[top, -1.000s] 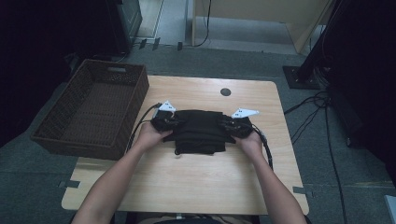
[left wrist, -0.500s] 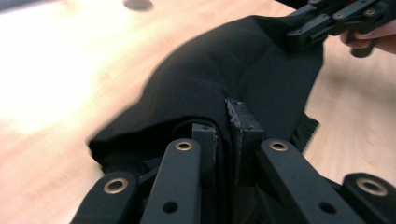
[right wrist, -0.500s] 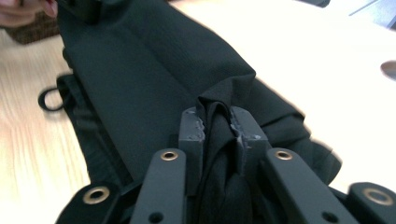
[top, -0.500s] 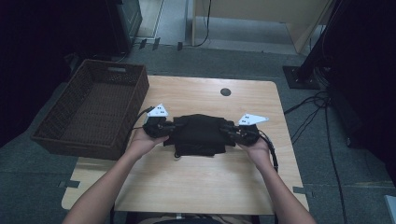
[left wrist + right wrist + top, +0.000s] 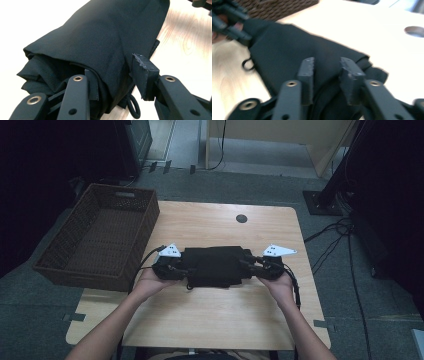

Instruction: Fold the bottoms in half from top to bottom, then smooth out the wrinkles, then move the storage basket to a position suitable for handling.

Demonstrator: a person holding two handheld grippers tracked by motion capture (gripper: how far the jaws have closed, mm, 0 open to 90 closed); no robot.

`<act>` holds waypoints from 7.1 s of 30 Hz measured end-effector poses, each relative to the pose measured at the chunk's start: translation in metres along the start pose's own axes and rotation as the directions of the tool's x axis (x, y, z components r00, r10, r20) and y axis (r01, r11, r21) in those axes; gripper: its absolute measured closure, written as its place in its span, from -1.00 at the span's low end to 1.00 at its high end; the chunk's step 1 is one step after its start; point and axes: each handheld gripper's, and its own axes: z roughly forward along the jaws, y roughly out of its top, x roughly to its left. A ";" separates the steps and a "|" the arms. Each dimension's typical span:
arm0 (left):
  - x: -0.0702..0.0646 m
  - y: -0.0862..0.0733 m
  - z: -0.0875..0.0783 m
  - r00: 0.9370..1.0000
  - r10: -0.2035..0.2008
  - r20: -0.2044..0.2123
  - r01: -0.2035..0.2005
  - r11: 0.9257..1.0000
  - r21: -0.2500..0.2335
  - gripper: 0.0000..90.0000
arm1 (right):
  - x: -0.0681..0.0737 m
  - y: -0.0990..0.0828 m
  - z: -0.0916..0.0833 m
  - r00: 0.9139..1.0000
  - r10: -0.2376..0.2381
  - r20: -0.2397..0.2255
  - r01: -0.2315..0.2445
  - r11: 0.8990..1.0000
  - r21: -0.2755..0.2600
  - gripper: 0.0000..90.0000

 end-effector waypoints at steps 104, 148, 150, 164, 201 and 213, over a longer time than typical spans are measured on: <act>0.034 0.018 0.015 0.975 -0.215 -0.053 0.219 0.972 0.091 0.57 | 0.011 0.003 0.056 0.974 0.047 0.220 -0.074 0.991 0.114 0.79; 0.049 0.025 0.042 0.989 -0.138 -0.054 0.144 0.982 0.119 0.27 | 0.060 -0.039 0.024 0.987 0.062 0.148 -0.078 0.992 0.099 0.56; 0.046 0.023 0.041 0.989 -0.142 -0.050 0.147 0.982 0.115 0.27 | 0.058 -0.041 0.025 0.987 0.066 0.145 -0.081 0.992 0.098 0.57; 0.014 0.006 0.033 0.989 -0.144 -0.023 0.145 0.984 0.099 0.24 | 0.043 -0.046 0.024 0.983 0.043 0.176 -0.061 0.993 0.101 0.55; -0.018 -0.002 0.040 0.982 -0.187 0.015 0.186 0.980 0.067 0.08 | 0.042 -0.039 0.028 0.989 0.073 0.127 -0.080 0.995 0.052 0.56; -0.005 0.006 0.020 0.979 -0.201 -0.044 0.203 0.978 0.053 -0.06 | 0.041 -0.040 0.027 0.990 0.071 0.121 -0.078 0.995 0.056 0.55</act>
